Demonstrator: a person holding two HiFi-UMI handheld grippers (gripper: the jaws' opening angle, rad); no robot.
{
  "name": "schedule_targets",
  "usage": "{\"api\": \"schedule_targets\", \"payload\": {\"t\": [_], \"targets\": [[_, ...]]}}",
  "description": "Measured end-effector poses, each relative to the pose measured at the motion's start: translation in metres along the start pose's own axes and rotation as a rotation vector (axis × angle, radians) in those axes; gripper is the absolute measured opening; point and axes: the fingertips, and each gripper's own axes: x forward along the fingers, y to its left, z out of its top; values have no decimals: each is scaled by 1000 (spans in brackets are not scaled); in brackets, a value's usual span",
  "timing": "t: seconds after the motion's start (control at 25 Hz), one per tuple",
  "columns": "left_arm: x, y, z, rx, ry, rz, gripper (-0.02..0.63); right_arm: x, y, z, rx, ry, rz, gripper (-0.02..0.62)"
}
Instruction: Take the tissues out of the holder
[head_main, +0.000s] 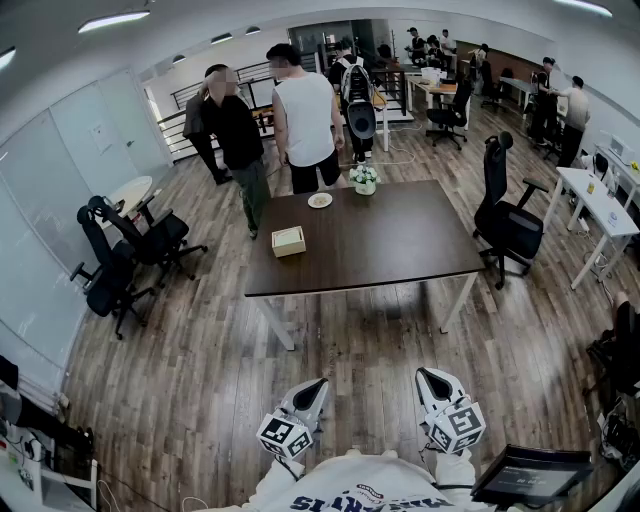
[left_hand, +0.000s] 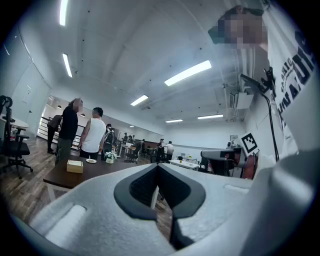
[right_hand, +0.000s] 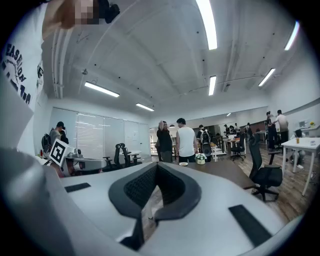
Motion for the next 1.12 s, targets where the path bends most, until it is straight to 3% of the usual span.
{"api": "schedule_targets", "payload": {"t": [0.44,0.68,1.12], "targets": [[-2,-3,-7,-27,0,16,-2,-1,-1,-3,1,-9,10,6],[14,-12,-5,-43,-2,30,-2,-4,-25,1,64,-40,15,8],[44,-35,-6,-45,-14,104,-2,5,-74,-16,31,-18,3,9]]}}
